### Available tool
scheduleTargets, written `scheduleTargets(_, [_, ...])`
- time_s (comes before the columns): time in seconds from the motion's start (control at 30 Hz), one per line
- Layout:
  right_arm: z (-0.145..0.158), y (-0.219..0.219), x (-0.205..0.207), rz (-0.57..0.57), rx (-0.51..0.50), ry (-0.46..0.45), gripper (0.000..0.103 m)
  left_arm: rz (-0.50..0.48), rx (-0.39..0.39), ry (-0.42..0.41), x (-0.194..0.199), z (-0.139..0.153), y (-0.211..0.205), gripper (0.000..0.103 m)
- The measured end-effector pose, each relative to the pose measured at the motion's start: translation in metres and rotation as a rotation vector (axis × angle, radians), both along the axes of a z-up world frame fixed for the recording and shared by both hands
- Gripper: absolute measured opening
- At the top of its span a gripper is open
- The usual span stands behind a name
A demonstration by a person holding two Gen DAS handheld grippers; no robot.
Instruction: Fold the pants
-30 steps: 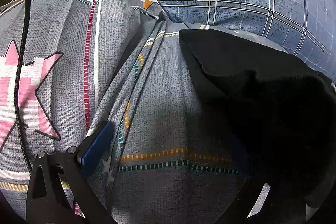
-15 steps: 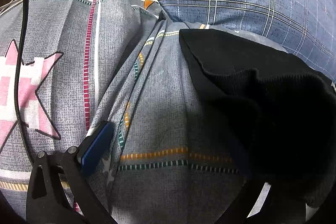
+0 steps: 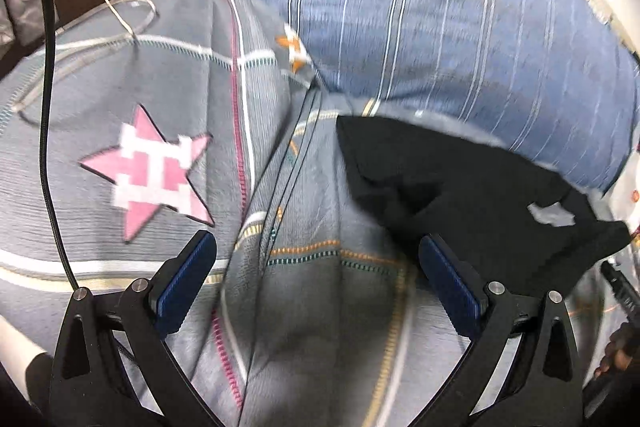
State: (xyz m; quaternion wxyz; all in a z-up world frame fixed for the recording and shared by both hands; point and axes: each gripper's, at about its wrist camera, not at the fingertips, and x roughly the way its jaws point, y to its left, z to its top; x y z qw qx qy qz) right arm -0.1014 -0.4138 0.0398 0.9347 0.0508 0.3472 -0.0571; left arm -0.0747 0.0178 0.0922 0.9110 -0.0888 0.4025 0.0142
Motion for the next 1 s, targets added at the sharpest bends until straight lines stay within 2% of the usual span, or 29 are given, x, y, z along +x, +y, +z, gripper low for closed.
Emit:
scheduleTargets(0.13, [0.018,0.025,-0.005,0.084,-0.014,-0.015,0.096,-0.008,-0.005,-0.026,-0.01,0.013,-0.004,0.102])
scheduleTargets(0.3, [0.024,0.03,-0.012,0.098,-0.039,-0.024,0.096,-0.023,-0.003,-0.011,-0.017,0.009,-0.012,0.102])
scheduleTargets(0.43, [0.022,0.024,-0.016,0.104,-0.015,-0.013,0.096,-0.018,-0.006,0.025,-0.017,-0.004,-0.018,0.102])
scheduleTargets(0.6, [0.01,0.007,-0.02,0.062,0.011,0.018,0.096,0.059,-0.037,0.095,-0.021,-0.03,-0.022,0.102])
scheduleTargets(0.77, [0.0,-0.011,-0.018,0.044,0.067,0.035,0.096,0.034,-0.115,0.168,-0.019,-0.057,-0.04,0.102])
scheduleTargets(1.0, [0.0,-0.018,-0.008,0.055,0.101,0.012,0.096,0.018,-0.157,0.167,-0.008,-0.07,-0.052,0.102])
